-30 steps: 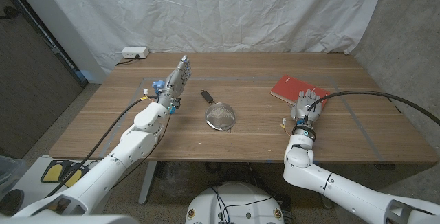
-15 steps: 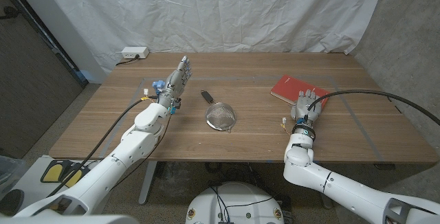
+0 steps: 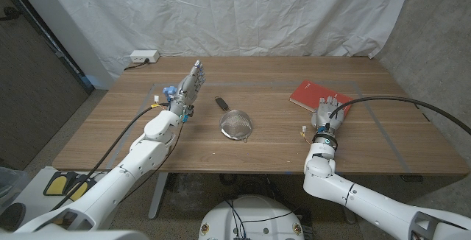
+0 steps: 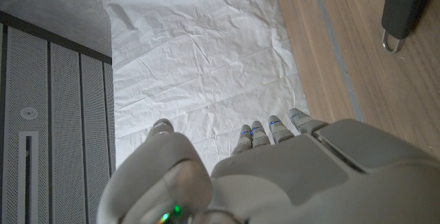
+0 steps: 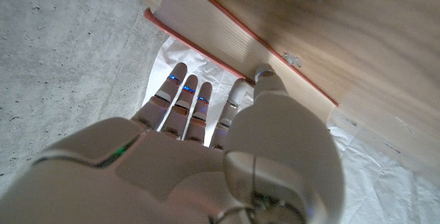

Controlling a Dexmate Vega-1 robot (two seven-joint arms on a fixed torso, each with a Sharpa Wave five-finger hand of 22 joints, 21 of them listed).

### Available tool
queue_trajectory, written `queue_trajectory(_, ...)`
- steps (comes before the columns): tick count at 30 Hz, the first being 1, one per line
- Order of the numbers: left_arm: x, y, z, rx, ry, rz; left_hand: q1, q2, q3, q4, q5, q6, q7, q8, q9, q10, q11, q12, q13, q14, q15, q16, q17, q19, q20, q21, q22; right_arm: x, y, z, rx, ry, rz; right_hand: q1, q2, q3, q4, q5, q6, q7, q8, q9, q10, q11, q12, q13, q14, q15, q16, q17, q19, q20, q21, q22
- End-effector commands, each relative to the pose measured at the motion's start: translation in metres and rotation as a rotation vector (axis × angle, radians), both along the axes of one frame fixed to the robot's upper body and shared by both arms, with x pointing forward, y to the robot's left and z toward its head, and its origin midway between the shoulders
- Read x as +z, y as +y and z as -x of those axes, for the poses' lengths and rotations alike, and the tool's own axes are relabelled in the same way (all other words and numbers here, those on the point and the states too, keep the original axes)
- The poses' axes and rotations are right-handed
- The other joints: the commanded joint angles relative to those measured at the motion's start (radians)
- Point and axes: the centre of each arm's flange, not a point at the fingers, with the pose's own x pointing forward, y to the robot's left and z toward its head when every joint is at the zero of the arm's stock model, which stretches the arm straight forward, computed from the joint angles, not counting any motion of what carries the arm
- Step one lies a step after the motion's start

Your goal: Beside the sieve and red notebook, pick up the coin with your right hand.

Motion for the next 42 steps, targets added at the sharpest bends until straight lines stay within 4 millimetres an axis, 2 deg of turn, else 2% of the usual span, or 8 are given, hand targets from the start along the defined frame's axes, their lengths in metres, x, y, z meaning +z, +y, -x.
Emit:
queue_trajectory(1, -0.0025, -0.0004, -0.0027, -0.006, 0.008, 0.002, 0.000, 0.008, -0.005, 0.001, -0.003, -0.002, -0.006, 0.001, 0.003, -0.005, -0.003, -0.002, 0.004, 0.001, -0.004, 0.002, 0.006, 0.001, 0.009, 0.000, 0.003, 0.0005, 0.0026, -0.0039, 0.010, -0.001, -0.007, -0.006, 0.010, -0.002, 0.007, -0.005, 0.032, -0.012, 0.004, -0.029, 0.016, -0.003, 0.009, 0.003, 0.011, -0.002, 0.005, 0.005, 0.003, 0.001, 0.009, 0.006)
queue_trajectory(9, -0.0025, -0.0008, -0.0028, -0.006, 0.009, 0.002, 0.001, 0.009, -0.006, 0.002, -0.003, -0.003, -0.007, 0.001, 0.003, -0.003, -0.004, -0.002, 0.004, 0.001, -0.003, 0.002, 0.006, 0.000, 0.011, 0.000, 0.003, -0.0020, 0.0035, -0.0030, 0.018, -0.004, -0.012, -0.009, 0.016, -0.003, 0.008, -0.019, 0.083, -0.031, 0.010, -0.063, 0.041, -0.015, 0.016, 0.007, 0.030, -0.010, 0.010, 0.010, 0.006, 0.001, 0.022, 0.010)
queue_trajectory(20, -0.0032, -0.0024, -0.0034, -0.009, 0.012, -0.003, 0.001, 0.010, -0.008, 0.002, -0.003, -0.004, -0.007, 0.001, 0.003, -0.004, 0.000, -0.002, 0.004, -0.001, -0.003, 0.001, 0.006, 0.001, 0.015, 0.000, 0.003, -0.0047, 0.0023, 0.0000, 0.022, -0.006, -0.021, 0.000, 0.023, 0.002, 0.001, -0.032, 0.147, -0.043, 0.021, -0.099, 0.070, -0.028, 0.020, 0.006, 0.045, -0.015, 0.013, 0.014, 0.006, -0.002, 0.035, 0.014)
queue_trajectory(32, -0.0066, -0.0037, -0.0055, -0.016, 0.020, 0.001, 0.002, 0.011, -0.011, 0.002, -0.003, -0.004, -0.008, 0.001, 0.003, -0.004, -0.002, -0.002, 0.004, 0.001, -0.004, 0.002, 0.006, 0.001, 0.018, 0.000, 0.003, -0.0051, 0.0028, 0.0015, 0.032, -0.018, -0.019, 0.018, 0.033, 0.014, -0.010, -0.046, 0.214, -0.044, 0.017, -0.156, 0.111, -0.047, 0.020, -0.004, 0.068, -0.027, 0.019, 0.016, 0.003, -0.002, 0.050, 0.019)
queue_trajectory(42, -0.0067, -0.0024, -0.0045, -0.014, 0.017, 0.001, 0.003, 0.012, -0.012, 0.001, -0.003, -0.005, -0.008, 0.001, 0.003, -0.005, -0.004, -0.002, 0.004, 0.001, -0.003, 0.002, 0.006, 0.001, 0.021, 0.000, 0.004, -0.0041, 0.0038, 0.0033, 0.040, -0.023, -0.015, 0.031, 0.039, 0.024, -0.017, -0.056, 0.257, -0.045, 0.011, -0.199, 0.131, -0.052, 0.014, -0.017, 0.082, -0.036, 0.022, 0.017, 0.005, -0.003, 0.062, 0.022)
